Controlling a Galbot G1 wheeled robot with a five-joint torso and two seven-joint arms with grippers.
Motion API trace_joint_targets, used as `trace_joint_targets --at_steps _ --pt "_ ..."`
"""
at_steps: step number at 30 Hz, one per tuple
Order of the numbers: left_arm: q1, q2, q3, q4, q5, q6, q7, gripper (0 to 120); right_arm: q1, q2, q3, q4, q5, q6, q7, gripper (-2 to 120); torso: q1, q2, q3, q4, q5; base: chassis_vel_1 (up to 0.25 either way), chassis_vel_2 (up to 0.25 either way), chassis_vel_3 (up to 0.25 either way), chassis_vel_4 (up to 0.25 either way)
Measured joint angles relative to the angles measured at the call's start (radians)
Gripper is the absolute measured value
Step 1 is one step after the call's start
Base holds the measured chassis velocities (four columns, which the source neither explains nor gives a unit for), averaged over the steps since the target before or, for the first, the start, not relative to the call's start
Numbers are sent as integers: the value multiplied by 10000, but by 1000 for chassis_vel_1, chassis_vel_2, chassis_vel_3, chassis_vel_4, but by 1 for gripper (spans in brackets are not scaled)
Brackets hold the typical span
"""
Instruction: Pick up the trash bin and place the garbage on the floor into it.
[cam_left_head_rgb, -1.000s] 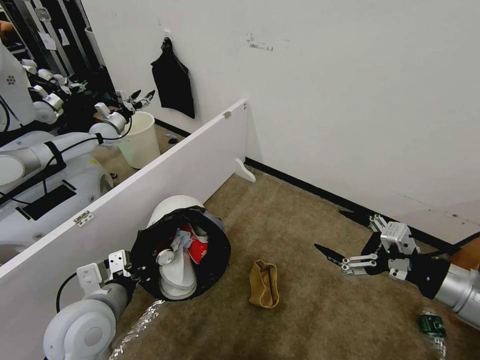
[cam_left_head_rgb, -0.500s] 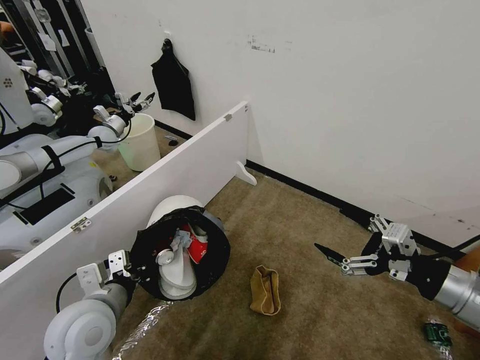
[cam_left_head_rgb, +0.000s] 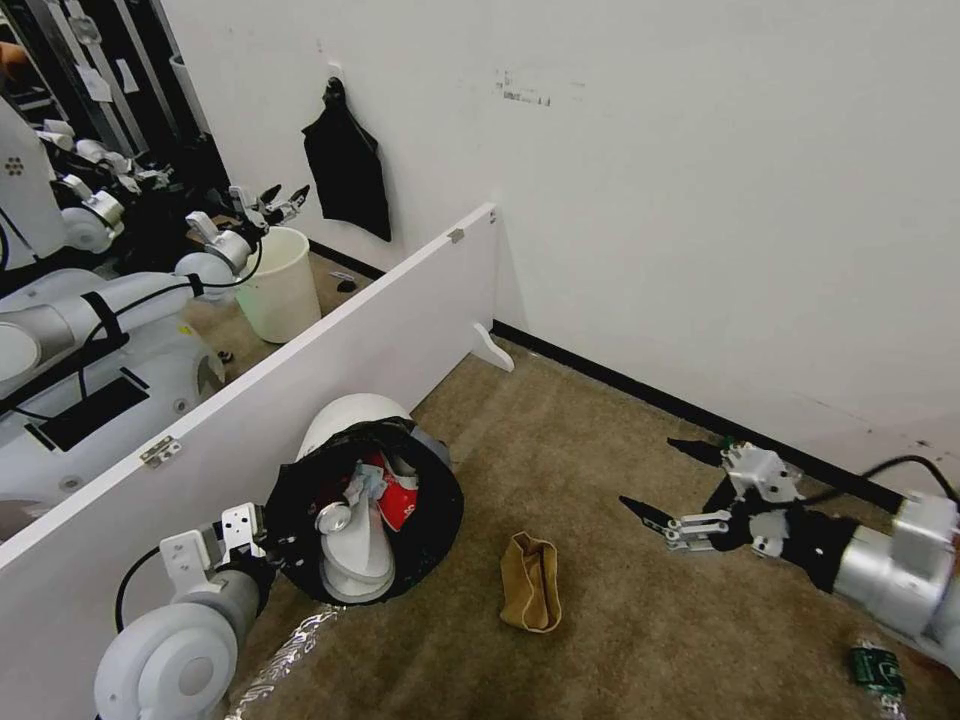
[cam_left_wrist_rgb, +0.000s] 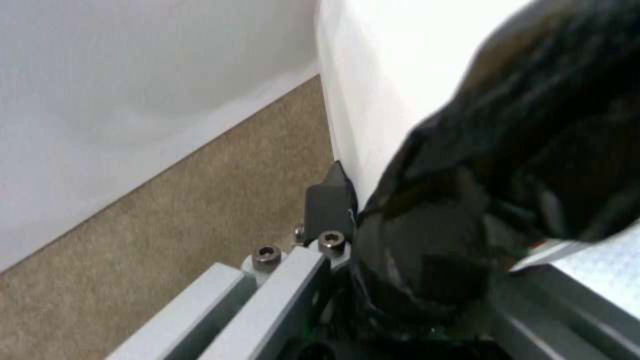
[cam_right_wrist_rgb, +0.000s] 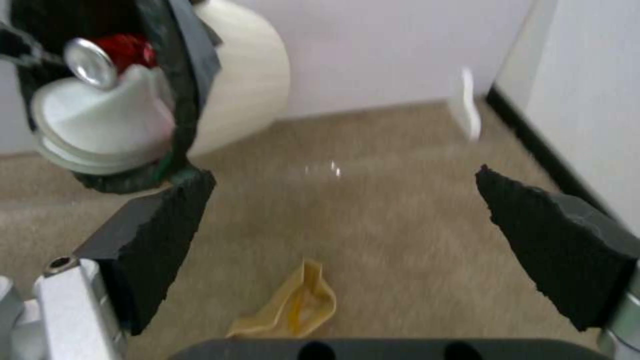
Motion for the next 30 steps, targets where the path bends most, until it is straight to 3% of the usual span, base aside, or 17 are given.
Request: trace_joint_targets --at_steps 1,6,10,12,13,14,16,23,27,29,30 --pt "0 0 0 0 0 0 0 0 0 0 0 0 0 0 0 100 0 0 0 0 0 0 0 0 0" --pt "40 -193 289 -26 363 1 175 0 -589 -1796 -136 -519 1284 -78 1275 100 0 0 0 -5 0 0 0 0 0" --pt "17 -286 424 25 502 -1 239 0 -873 -2576 -81 -801 1822 -41 1590 100 0 0 0 -5 0 0 0 0 0" --pt "-60 -387 522 163 598 -2 280 0 -1483 -3563 187 -1097 2384 47 1928 100 0 0 0 -6 -1 0 0 0 0" --pt "-60 -387 522 163 598 -2 280 0 -1483 -3563 187 -1097 2384 47 1928 100 0 0 0 -6 -1 0 0 0 0" --pt "-119 -427 539 241 618 -4 287 0 -1909 -4078 362 -1212 2653 95 2148 100 0 0 1 -2 -2 0 0 0 0" --pt "-143 -438 542 268 621 -6 288 0 -2124 -4323 465 -1258 2787 117 2263 100 0 0 0 -6 -2 0 0 0 0" --pt "-490 -476 390 650 578 -10 296 0 -4455 -7010 1938 -1885 4658 277 4121 100 0 0 0 -5 -4 0 0 0 0" --pt "-517 -482 305 728 564 -11 296 0 -5083 -7825 2416 -2208 5413 264 4646 100 0 0 0 -4 -2 0 0 0 0" --pt "-521 -500 192 798 536 -13 295 0 -5859 -8837 2891 -2748 6343 164 5240 100 1 0 0 -1 -3 0 0 0 0" --pt "-521 -500 192 798 536 -13 295 0 -5859 -8837 2891 -2748 6343 164 5240 100 1 0 0 -1 -3 0 0 0 0"
